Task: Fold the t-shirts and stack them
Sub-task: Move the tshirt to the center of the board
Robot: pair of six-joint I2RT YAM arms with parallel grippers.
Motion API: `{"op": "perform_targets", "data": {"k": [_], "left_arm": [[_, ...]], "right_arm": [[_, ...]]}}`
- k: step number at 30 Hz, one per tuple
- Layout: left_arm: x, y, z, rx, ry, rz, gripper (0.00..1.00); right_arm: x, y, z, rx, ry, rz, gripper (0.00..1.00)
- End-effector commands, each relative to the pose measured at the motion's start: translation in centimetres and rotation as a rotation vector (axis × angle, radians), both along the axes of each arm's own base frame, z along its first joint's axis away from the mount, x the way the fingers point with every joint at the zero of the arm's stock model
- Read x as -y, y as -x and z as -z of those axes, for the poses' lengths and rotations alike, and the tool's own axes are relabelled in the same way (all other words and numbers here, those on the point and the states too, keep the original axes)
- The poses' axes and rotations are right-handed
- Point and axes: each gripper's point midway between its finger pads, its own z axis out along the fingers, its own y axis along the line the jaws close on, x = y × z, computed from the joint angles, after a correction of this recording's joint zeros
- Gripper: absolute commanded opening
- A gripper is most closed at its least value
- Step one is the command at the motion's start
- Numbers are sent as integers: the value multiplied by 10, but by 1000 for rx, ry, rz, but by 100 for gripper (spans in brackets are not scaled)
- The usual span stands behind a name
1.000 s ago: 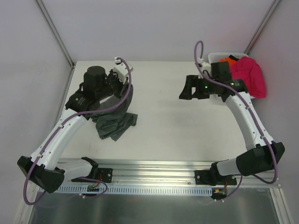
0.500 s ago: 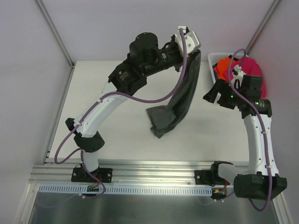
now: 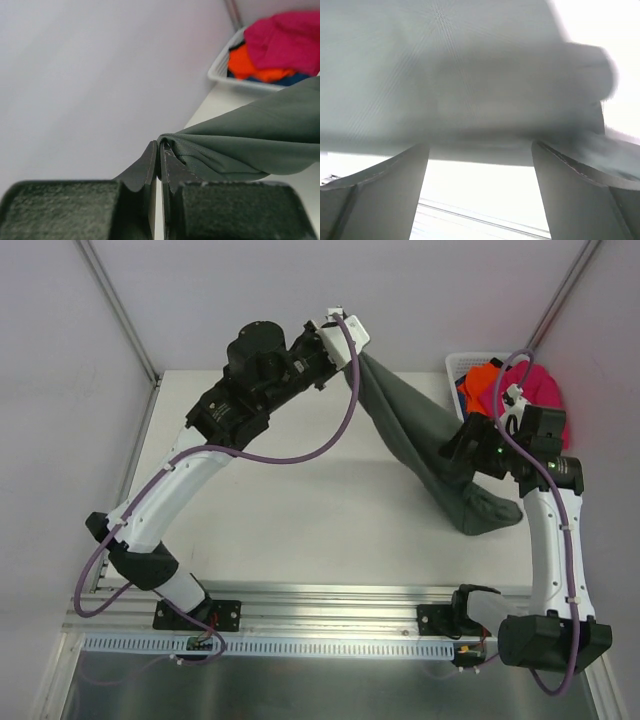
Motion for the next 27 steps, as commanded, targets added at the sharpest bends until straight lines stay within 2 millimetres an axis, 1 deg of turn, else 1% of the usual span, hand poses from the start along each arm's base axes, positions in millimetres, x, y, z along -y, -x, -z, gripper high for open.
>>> {"op": "perform_targets", "data": {"k": [1, 2, 3, 4, 5, 6, 7, 8, 9, 10, 12, 13, 14, 15, 16, 17, 18, 19, 20, 21, 22, 23, 24, 25, 27], "left_arm": [[-50, -12, -2, 38, -17, -135, 0], [-57, -10, -2, 49, -29, -147, 0], [-70, -3, -10, 89, -43, -155, 0], [-71, -2, 0, 87, -73, -152, 0], [-73, 1, 3, 96, -91, -146, 0], [-78, 7, 2, 109, -96, -142, 0], [-77, 7, 10, 96, -106, -139, 0], [-75, 9, 11, 78, -89, -127, 0], [-73, 11, 10, 68, -75, -114, 0], [-70, 15, 2, 68, -53, -101, 0], [-58, 18, -4, 76, -46, -74, 0], [-51, 26, -18, 102, -27, -46, 0], [-46, 28, -22, 121, -35, -28, 0], [-35, 24, -19, 122, -47, -17, 0], [-31, 30, -38, 153, -15, -5, 0], [-26, 30, -48, 165, 6, 2, 0], [-16, 27, -67, 199, 38, 11, 0], [-11, 26, -78, 223, 50, 10, 0], [14, 15, -72, 240, 28, 26, 0], [9, 23, -106, 307, 90, 22, 0], [15, 21, -112, 330, 102, 23, 0], [31, 12, -111, 373, 93, 20, 0], [33, 11, -117, 402, 107, 14, 0], [37, 7, -117, 418, 113, 5, 0], [47, -2, -110, 412, 129, -2, 0]], "right_arm": [[0, -2, -8, 17, -22, 14, 88], [0, -3, -9, 20, -20, 14, 88], [1, -4, -9, 20, -17, 13, 88], [1, -4, -8, 18, -13, 16, 88], [2, -5, -6, 12, -16, 18, 88], [1, -7, -5, 12, -18, 15, 88], [1, -8, -4, 7, -24, 18, 88], [0, -9, -4, 9, -25, 16, 89], [1, -11, -3, 3, -26, 20, 88], [1, -13, -3, 1, -28, 18, 89], [1, -18, -6, 3, -28, 13, 88], [1, -19, -6, 1, -29, 12, 88], [1, -22, -7, 6, -28, 11, 89], [1, -23, -7, 8, -28, 10, 89], [1, -25, -5, 1, -31, 10, 89], [1, -25, -5, 3, -33, 12, 89], [1, -26, -5, 3, -32, 13, 89], [1, -25, -3, -2, -32, 10, 88], [2, -24, -2, -2, -29, 9, 89], [2, -24, -2, -1, -27, 10, 89], [2, -24, -3, 4, -24, 10, 89], [2, -23, -4, 5, -21, 8, 89], [2, -23, -6, 12, -20, 7, 89], [3, -22, -8, 21, -17, 6, 89], [3, -20, -12, 30, -15, 8, 89]]}}
